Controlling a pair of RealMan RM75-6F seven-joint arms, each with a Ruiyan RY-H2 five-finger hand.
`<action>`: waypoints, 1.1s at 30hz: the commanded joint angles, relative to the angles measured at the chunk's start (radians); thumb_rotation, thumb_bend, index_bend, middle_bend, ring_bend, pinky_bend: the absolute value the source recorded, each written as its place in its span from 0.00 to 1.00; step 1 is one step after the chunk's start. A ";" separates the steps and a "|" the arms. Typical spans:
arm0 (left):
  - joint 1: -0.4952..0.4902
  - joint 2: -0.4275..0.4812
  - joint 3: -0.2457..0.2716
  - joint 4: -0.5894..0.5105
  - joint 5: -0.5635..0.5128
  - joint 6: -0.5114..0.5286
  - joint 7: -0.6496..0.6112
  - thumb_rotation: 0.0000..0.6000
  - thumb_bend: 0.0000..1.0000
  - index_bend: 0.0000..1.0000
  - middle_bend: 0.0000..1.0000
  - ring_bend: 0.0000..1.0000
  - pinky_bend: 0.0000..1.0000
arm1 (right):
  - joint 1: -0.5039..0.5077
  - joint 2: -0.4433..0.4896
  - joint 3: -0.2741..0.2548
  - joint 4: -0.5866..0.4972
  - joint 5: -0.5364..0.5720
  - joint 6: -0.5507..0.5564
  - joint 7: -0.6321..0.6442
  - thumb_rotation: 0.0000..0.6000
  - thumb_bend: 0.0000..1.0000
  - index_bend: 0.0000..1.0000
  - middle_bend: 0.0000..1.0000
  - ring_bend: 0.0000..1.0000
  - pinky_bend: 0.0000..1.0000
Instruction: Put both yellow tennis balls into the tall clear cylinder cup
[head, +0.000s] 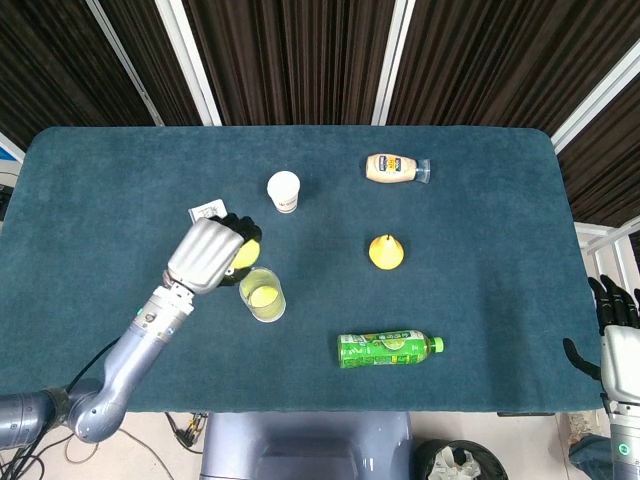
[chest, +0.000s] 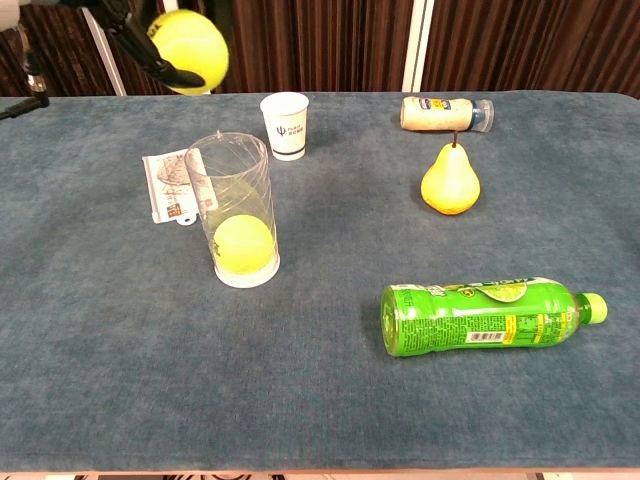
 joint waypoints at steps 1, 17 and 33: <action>-0.009 -0.012 0.005 -0.026 -0.001 -0.015 -0.008 1.00 0.36 0.45 0.49 0.44 0.57 | -0.001 0.000 0.001 0.001 0.002 0.001 0.001 1.00 0.34 0.08 0.08 0.11 0.05; -0.034 -0.008 0.051 -0.093 -0.018 -0.060 0.009 1.00 0.06 0.36 0.29 0.24 0.34 | -0.007 0.005 0.012 -0.007 0.012 0.014 0.011 1.00 0.34 0.08 0.08 0.11 0.05; -0.002 0.039 0.069 -0.133 0.009 0.036 0.035 1.00 0.00 0.23 0.10 0.02 0.18 | -0.009 -0.001 0.017 -0.009 0.021 0.021 0.002 1.00 0.34 0.08 0.08 0.11 0.05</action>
